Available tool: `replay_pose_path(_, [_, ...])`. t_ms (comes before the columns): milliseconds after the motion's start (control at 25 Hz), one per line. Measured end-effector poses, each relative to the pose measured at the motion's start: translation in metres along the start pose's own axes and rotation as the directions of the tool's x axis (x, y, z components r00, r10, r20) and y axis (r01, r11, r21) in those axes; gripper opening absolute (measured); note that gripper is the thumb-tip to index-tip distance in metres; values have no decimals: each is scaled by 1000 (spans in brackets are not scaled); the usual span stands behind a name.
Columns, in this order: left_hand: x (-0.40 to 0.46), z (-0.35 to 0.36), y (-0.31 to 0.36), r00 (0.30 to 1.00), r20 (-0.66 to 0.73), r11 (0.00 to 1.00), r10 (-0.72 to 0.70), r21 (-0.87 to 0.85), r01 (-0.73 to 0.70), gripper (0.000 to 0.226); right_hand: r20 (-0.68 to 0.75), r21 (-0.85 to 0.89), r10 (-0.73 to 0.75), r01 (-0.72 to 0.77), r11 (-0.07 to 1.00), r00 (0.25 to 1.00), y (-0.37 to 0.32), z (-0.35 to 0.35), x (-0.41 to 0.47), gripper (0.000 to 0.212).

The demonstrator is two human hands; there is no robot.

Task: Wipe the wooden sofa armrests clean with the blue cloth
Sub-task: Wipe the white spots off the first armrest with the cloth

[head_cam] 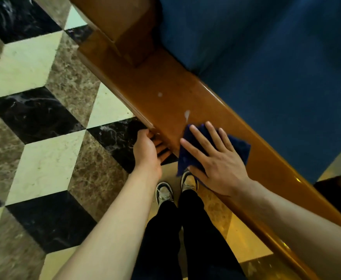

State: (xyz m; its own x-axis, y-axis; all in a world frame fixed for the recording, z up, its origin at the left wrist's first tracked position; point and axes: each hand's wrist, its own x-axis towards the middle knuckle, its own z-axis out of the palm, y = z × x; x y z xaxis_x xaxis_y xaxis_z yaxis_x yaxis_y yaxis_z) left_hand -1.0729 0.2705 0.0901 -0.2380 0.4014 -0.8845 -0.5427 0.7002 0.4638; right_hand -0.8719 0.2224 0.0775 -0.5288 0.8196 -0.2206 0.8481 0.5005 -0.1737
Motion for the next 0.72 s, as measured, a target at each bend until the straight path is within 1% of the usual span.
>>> replay_pose_path(80, [0,0,4,1000,-22,1000,-16,2,16,40,-40,14,54,-54,998,998,5,-8,50,75])
replay_pose_path(160, [5,0,6,999,-49,1000,-11,-2,11,42,-96,62,168,-163,985,981,1,-23,120,74])
replay_pose_path(240, [10,-1,11,996,-85,999,37,5,-37,43,-117,104,271,-260,960,955,-9,-32,166,73])
replay_pose_path(280, [12,0,16,993,-103,998,59,-6,-60,42,-125,114,292,-279,954,948,-17,-32,169,70])
replay_pose_path(320, [14,1,21,990,-119,997,76,-14,-78,40,-137,90,243,-232,968,960,-23,-28,159,67])
replay_pose_path(360, [14,0,25,988,-131,996,86,-27,-90,38,-137,31,115,-112,993,984,-29,-20,139,65])
replay_pose_path(400, [15,-1,30,985,-146,994,89,-52,-97,37,-112,-26,-49,46,999,993,-33,-14,117,64])
replay_pose_path(440, [15,-1,35,984,-157,993,80,-75,-93,37,-55,-56,-176,173,983,983,-30,-14,102,65])
replay_pose_path(480, [15,-2,39,985,-158,993,65,-88,-80,38,-30,-61,-231,229,972,973,-23,-14,100,67])
replay_pose_path(520, [15,-3,41,987,-151,994,60,-85,-73,39,-41,-43,-202,201,979,978,-16,-16,112,68])
replay_pose_path(560, [15,-5,42,987,-145,994,71,-74,-82,39,-66,-19,-104,103,994,992,-13,-21,134,70])
replay_pose_path(600, [16,-7,42,987,-138,993,86,-70,-97,38,-79,17,31,-29,999,996,-14,-28,159,73])
replay_pose_path(640, [15,-9,43,987,-130,992,96,-73,-106,37,-93,55,165,-160,986,982,-16,-36,185,76])
replay_pose_path(720, [17,-13,47,990,-110,989,91,-104,-103,37,-85,112,349,-339,934,933,-30,-43,225,79])
